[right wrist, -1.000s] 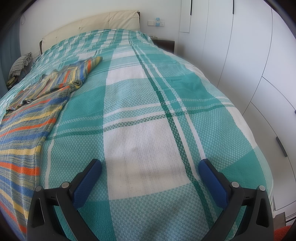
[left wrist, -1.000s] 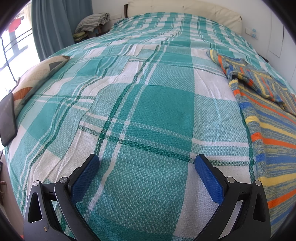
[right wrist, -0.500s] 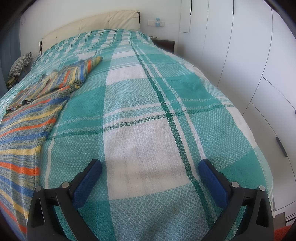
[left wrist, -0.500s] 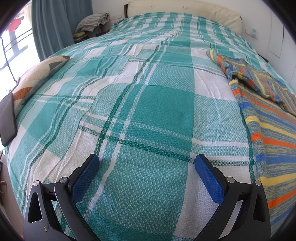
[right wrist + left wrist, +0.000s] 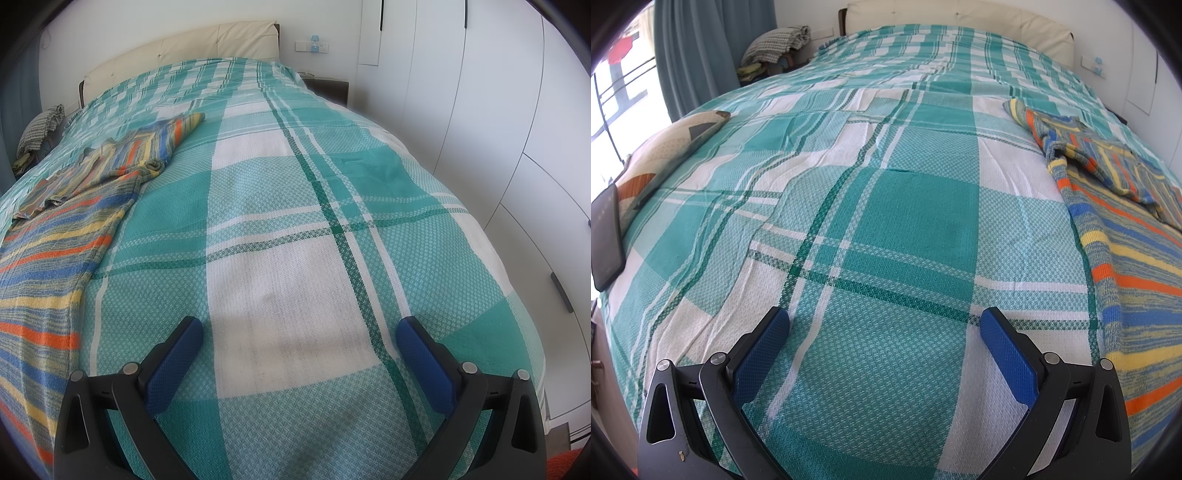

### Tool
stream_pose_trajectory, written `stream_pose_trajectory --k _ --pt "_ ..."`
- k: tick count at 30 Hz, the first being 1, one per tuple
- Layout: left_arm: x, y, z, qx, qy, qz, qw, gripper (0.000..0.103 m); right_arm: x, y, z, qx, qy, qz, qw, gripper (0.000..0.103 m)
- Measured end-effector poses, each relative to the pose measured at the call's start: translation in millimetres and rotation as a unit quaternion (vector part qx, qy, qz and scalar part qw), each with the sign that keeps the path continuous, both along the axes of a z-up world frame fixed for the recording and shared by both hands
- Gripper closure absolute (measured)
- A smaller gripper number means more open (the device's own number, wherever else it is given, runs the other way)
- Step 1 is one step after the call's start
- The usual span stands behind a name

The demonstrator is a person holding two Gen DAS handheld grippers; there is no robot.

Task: Fold small clothes

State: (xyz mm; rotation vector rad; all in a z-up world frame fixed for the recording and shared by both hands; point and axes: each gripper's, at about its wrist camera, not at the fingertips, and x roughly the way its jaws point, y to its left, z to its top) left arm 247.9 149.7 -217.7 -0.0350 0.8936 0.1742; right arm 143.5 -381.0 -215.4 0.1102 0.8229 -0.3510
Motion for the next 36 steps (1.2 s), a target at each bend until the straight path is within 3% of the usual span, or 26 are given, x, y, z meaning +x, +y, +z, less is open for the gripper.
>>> stream_pose_trajectory --k 16,20,22,24,27,28,30,31,33,34,36 --pt "-0.9 0.6 0.8 -0.004 0.0 -0.002 1.0 0.0 0.4 1.3 -0.2 -0.003 0.003 0.0 1.0 0.0" --pt "-3.9 8.3 15.3 -0.047 0.05 -0.018 0.9975 0.002 5.7 -3.7 6.6 0.006 0.027 0.012 1.0 0.0" --pt "-20.5 9.2 31.9 -0.094 0.069 -0.036 0.9926 0.002 9.3 -9.7 20.0 0.024 0.055 0.033 0.998 0.001" --pt "-46.2 1.8 45.2 -0.137 0.079 -0.064 0.9853 0.002 3.1 -13.9 40.7 0.077 0.056 0.06 0.994 0.001" --pt "-73.8 -28.1 41.0 -0.148 0.124 -0.116 0.9742 0.003 -9.5 -6.6 58.9 0.143 0.094 0.117 0.978 0.002" --pt "-79.4 -40.7 34.4 -0.143 0.144 -0.13 0.9705 0.006 -13.3 -0.8 57.7 0.169 0.122 0.138 0.968 0.005" --pt "-86.9 -63.5 19.8 -0.125 0.185 -0.154 0.9625 0.022 -21.3 18.2 47.5 0.224 0.178 0.174 0.942 0.018" --pt "-91.5 -73.5 16.0 -0.102 0.195 -0.158 0.9625 0.024 -25.9 26.4 42.5 0.245 0.196 0.188 0.931 0.024" --pt "-100.1 -87.5 18.0 -0.077 0.195 -0.171 0.9627 0.028 -34.5 40.4 32.0 0.272 0.216 0.205 0.915 0.027" --pt "-102.7 -92.8 18.3 -0.076 0.204 -0.178 0.9597 0.041 -36.6 46.0 25.0 0.283 0.226 0.208 0.909 0.035" --pt "-105.9 -100.6 19.5 -0.069 0.214 -0.187 0.9565 0.078 -38.9 56.5 11.4 0.303 0.243 0.211 0.897 0.061"
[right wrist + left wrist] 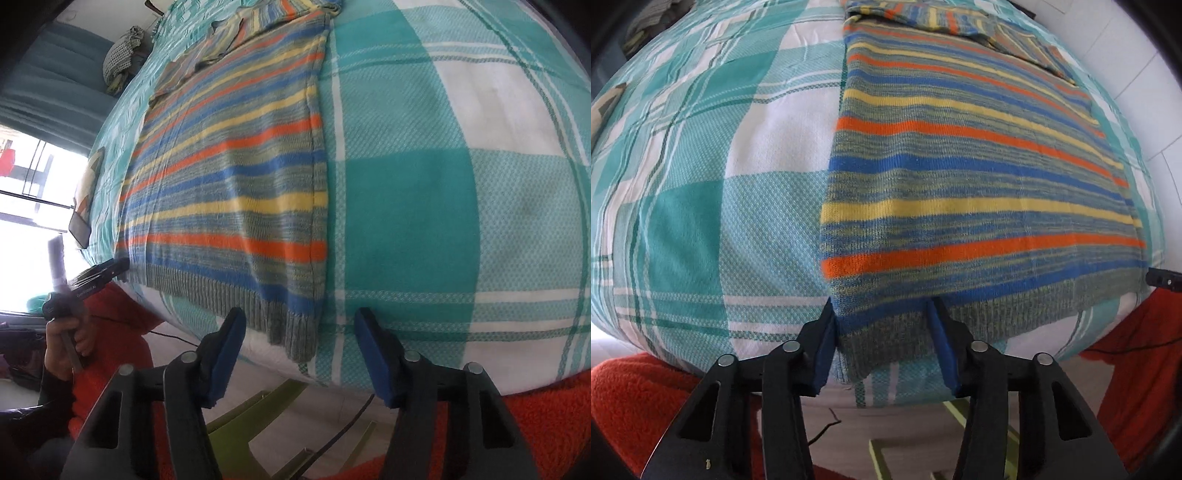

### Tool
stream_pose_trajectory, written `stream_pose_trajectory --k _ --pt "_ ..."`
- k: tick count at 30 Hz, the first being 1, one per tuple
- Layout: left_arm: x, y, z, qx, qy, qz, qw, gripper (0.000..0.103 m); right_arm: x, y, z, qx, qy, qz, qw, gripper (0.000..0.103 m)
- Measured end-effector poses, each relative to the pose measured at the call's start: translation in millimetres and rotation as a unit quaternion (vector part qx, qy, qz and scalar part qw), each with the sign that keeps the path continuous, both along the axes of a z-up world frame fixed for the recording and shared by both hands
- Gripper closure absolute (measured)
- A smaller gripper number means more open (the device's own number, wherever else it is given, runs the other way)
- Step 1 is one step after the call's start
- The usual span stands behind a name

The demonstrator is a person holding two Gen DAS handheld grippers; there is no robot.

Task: Fold small clothes
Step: 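Grasp the ribbed hem of the sweater with both tools, then lift the hem with both tools and fold it over toward the collar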

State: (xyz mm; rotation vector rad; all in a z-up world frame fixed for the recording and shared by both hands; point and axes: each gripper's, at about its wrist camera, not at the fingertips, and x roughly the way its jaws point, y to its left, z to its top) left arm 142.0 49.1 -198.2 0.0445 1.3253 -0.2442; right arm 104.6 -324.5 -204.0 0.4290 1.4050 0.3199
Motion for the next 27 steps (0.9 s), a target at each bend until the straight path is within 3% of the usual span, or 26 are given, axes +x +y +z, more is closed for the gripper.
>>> stream_pose_trajectory --k 1,3,7,10,12,16,20,23,27 --pt "0.0 -3.1 0.0 0.003 0.004 -0.008 1.0 0.098 0.5 4.6 -3.1 0.004 0.001 0.008 1.0 0.098" --pt "3.2 -0.4 3.9 -0.011 0.008 -0.003 0.9999 0.099 0.0 9.0 0.5 0.008 -0.008 0.012 1.0 0.096" --pt "28.2 29.5 37.1 -0.127 0.012 0.042 0.9909 0.1 7.7 -8.3 41.8 0.05 -0.069 -0.034 0.996 0.096" --pt "77.9 38.3 65.6 -0.183 -0.015 0.058 0.9812 0.1 44.8 -32.8 68.1 0.076 -0.12 -0.072 0.987 0.096" --pt "124.6 38.5 79.4 -0.2 -0.044 0.068 0.9764 0.1 84.8 -45.6 77.5 0.076 -0.148 -0.092 0.982 0.096" --pt "234.0 17.4 89.0 -0.212 -0.076 0.084 0.9708 0.1 185.2 -55.5 81.8 0.069 -0.184 -0.122 0.973 0.096" --pt "327.7 -2.4 76.5 -0.187 -0.082 0.102 0.9736 0.1 288.5 -56.7 71.3 0.059 -0.187 -0.141 0.97 0.096" --pt "373.8 -13.6 60.3 -0.163 -0.075 0.111 0.9774 0.099 347.8 -58.7 54.2 0.036 -0.179 -0.145 0.972 0.096" --pt "415.2 -18.5 39.3 -0.149 -0.082 0.141 0.9753 0.094 389.5 -66.5 24.4 0.076 -0.184 -0.175 0.964 0.093"
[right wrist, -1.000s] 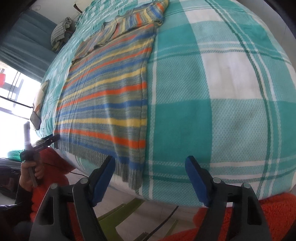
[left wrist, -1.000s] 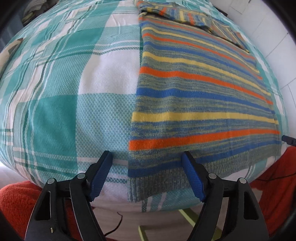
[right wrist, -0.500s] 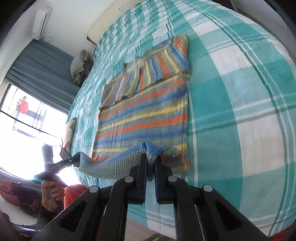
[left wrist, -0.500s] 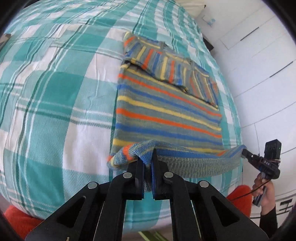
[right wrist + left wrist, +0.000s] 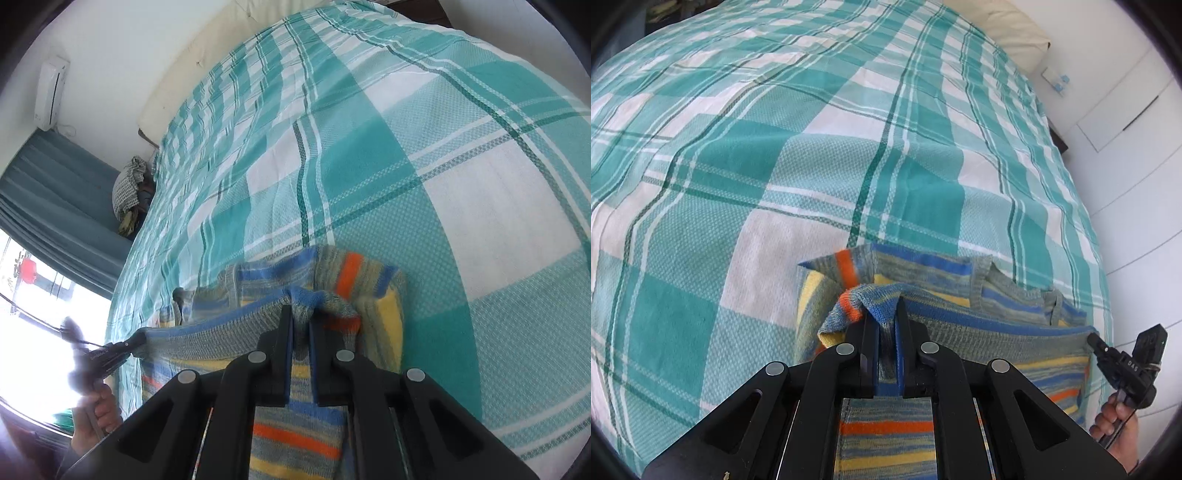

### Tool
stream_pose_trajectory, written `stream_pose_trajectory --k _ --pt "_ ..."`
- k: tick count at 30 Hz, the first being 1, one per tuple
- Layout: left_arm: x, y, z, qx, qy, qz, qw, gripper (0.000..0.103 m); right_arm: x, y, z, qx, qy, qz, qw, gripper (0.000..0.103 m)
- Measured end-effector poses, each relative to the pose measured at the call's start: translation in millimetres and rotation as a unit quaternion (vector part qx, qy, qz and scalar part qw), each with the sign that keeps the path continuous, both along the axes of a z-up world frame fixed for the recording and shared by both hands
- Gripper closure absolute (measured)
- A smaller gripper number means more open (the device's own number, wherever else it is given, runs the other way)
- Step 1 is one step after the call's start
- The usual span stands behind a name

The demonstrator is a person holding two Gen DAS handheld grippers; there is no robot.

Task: Fold small clothes
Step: 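Lift the hem with both tools and fold it over toward the collar, then open both tools and lift them off the folded sweater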

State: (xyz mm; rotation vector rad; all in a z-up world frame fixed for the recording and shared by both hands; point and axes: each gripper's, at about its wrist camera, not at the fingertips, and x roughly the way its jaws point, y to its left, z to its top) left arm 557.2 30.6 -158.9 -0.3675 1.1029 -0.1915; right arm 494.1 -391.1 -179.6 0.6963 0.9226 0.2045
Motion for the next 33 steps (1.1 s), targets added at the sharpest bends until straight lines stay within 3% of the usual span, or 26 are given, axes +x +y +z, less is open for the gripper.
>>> stream_pose_trajectory --k 1,3,4,6,8,9,11,13,15,17,19,21,22,24,27,28,29,30,31,32,33 --pt "6.9 2.3 -4.0 0.001 0.008 0.009 0.9999 0.091 4.0 -3.7 -5.0 0.008 -0.001 -0.013 1.0 0.088" --pt "14.1 12.9 -5.1 0.005 0.026 0.03 0.9992 0.066 3.9 -12.2 -5.5 0.03 -0.009 -0.034 0.999 0.072" --pt "10.3 22.1 0.7 -0.003 0.016 0.039 0.9991 0.051 -1.6 -16.2 1.7 0.031 -0.026 -0.042 0.998 0.064" --pt "-4.5 38.0 19.6 -0.007 -0.02 0.045 0.9988 0.046 -15.2 -20.6 23.3 -0.007 -0.053 -0.043 0.998 0.059" --pt "-23.5 41.4 37.0 -0.003 -0.042 0.013 0.999 0.046 -19.9 -10.1 39.6 -0.035 -0.048 0.016 0.998 0.059" --pt "-31.9 36.1 41.5 -0.007 -0.043 -0.025 0.9987 0.046 -19.7 -0.1 43.4 -0.042 -0.037 0.058 0.997 0.059" --pt "-37.3 9.5 33.0 -0.013 -0.004 -0.123 0.9923 0.046 -13.6 28.4 37.6 -0.057 0.01 0.147 0.988 0.059" --pt "-29.5 -24.3 9.3 -0.011 0.05 -0.189 0.9806 0.046 6.4 58.8 20.8 -0.069 0.061 0.203 0.975 0.059" --pt "-9.6 -44.4 -9.9 0.019 0.063 -0.175 0.9824 0.046 35.6 80.0 5.4 -0.094 0.079 0.204 0.971 0.059" --pt "16.4 -44.6 -13.9 0.018 0.05 -0.117 0.9917 0.047 57.7 84.2 12.5 -0.126 0.025 0.152 0.98 0.06" --pt "26.3 -28.0 -5.3 -0.017 0.034 -0.051 0.998 0.047 60.3 80.2 30.7 -0.159 -0.02 0.089 0.983 0.059" --pt "16.7 -10.5 7.3 -0.052 0.017 -0.017 0.9983 0.047 52.5 77.2 47.2 -0.152 -0.038 0.081 0.984 0.059" --pt "5.7 -7.4 13.9 -0.057 0.006 -0.027 0.998 0.046 42.7 78.8 54.8 -0.154 -0.043 0.096 0.982 0.059" --pt "-31.5 -11.7 27.8 -0.028 -0.026 -0.075 0.9965 0.046 14.1 87.3 65.4 -0.175 -0.045 0.144 0.973 0.059" --pt "-104.3 -24.9 17.0 0.017 -0.04 -0.167 0.985 0.045 -46.7 106.2 57.0 -0.192 -0.038 0.226 0.954 0.057" --pt "-123.2 -25.8 0.6 0.043 -0.017 -0.187 0.9812 0.053 -68.9 108.6 42.6 -0.205 -0.021 0.246 0.947 0.057" --pt "-138.6 -22.6 -19.0 0.081 0.013 -0.196 0.9773 0.074 -90.6 109.7 19.8 -0.235 0.014 0.259 0.937 0.057" --pt "-153.4 -14.1 -31.7 0.118 0.024 -0.193 0.9738 0.085 -112.2 103.3 -3.0 -0.272 0.056 0.257 0.925 0.058" --pt "-170.8 -2.3 -29.0 0.12 0.008 -0.182 0.976 0.089 -133.2 93.8 -13.7 -0.287 0.07 0.242 0.924 0.059" --pt "-185.2 9.1 -21.4 0.108 0.004 -0.166 0.9803 0.089 -157.5 83.6 -10.5 -0.284 0.052 0.219 0.932 0.056" --pt "-198.0 17.7 -12.6 0.099 0.004 -0.149 0.9839 0.087 -175.0 76.2 -8.0 -0.28 0.061 0.202 0.937 0.055"
